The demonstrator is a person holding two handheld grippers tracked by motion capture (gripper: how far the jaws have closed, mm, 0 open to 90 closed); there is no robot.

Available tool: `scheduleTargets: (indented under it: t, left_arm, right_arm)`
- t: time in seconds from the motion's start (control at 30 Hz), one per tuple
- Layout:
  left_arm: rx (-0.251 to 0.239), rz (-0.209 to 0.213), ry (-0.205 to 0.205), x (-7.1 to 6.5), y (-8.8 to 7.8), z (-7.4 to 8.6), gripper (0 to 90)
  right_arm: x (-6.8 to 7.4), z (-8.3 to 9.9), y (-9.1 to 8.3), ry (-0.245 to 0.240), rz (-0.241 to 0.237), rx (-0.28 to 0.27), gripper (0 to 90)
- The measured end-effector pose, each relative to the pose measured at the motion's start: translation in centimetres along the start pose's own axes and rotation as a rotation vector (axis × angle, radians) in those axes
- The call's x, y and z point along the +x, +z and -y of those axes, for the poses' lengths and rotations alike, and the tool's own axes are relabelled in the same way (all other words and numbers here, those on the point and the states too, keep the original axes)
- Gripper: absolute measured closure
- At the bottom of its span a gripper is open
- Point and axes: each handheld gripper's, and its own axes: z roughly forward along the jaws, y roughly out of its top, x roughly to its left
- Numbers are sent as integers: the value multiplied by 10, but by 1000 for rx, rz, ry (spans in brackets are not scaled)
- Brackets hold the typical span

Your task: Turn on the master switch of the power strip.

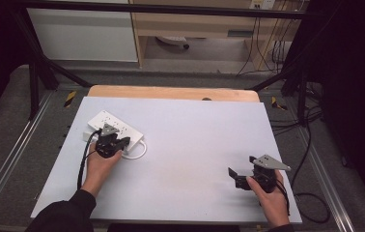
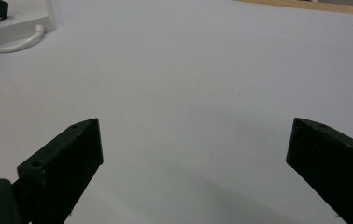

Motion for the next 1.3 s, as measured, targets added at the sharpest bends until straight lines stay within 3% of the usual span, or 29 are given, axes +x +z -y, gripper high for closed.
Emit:
scheduleTargets:
  t: [1.3]
  left_arm:
    - [5, -7, -7, -2, 0, 1, 900]
  right_arm:
    - [1, 0, 0, -8, 1, 1, 42]
